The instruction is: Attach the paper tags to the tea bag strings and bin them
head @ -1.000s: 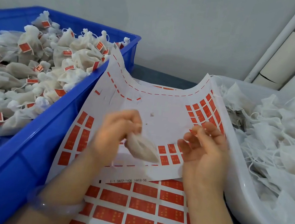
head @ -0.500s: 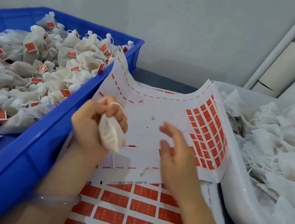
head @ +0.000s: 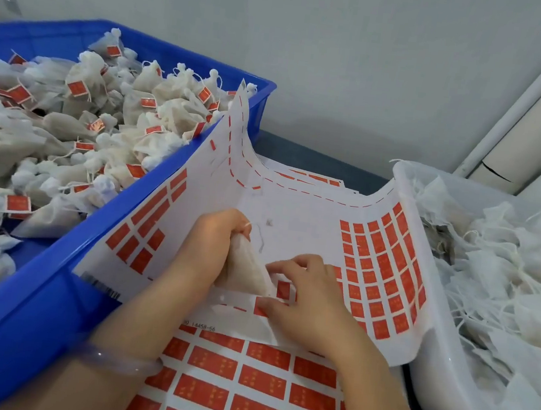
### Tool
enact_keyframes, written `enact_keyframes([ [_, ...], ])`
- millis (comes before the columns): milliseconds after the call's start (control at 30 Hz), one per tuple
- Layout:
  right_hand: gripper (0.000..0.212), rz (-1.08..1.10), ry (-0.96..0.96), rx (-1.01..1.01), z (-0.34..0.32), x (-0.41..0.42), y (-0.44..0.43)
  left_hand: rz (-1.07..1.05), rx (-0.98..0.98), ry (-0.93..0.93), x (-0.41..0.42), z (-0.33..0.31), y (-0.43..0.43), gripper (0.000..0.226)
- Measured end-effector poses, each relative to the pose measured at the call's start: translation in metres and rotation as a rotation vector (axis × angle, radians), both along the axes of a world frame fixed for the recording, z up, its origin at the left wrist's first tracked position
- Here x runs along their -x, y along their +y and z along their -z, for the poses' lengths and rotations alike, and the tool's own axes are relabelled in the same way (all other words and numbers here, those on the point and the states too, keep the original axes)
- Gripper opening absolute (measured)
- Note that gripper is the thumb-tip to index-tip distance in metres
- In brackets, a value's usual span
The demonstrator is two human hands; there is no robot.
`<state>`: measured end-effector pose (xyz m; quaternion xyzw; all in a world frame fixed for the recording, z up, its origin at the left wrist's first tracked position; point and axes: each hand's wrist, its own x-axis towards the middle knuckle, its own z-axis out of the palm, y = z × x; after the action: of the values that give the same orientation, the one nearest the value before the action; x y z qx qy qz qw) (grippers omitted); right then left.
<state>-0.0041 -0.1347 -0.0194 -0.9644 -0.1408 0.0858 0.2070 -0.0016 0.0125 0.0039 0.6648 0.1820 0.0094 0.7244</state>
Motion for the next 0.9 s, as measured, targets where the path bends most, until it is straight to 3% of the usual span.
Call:
enact_keyframes([
  [100, 0.034, 0.002, 0.076, -0.072, -0.003, -0.005, 0.0, -0.018, -0.049, -0.037, -0.004, -0.006, 0.0, 0.016],
  [233, 0.021, -0.015, 0.069, -0.07, -0.001, -0.004, 0.004, -0.012, -0.041, 0.233, -0.011, -0.005, 0.007, 0.023],
  [467, 0.03, -0.015, 0.07, -0.108, 0.0, -0.002, 0.002, -0.024, -0.124, 0.193, -0.008, 0.002, 0.003, 0.02],
  [633, 0.021, -0.016, 0.086, -0.102, -0.003, -0.003, 0.003, -0.018, -0.131, 0.18, -0.008, 0.003, 0.002, 0.018],
  [800, 0.033, -0.02, 0.086, -0.114, -0.001, -0.003, 0.002, -0.072, 0.038, 0.183, -0.005, 0.002, 0.005, 0.022],
  [900, 0.025, -0.022, 0.09, -0.116, -0.002, -0.002, 0.003, -0.098, 0.13, 0.163, -0.001, 0.003, 0.006, 0.024],
])
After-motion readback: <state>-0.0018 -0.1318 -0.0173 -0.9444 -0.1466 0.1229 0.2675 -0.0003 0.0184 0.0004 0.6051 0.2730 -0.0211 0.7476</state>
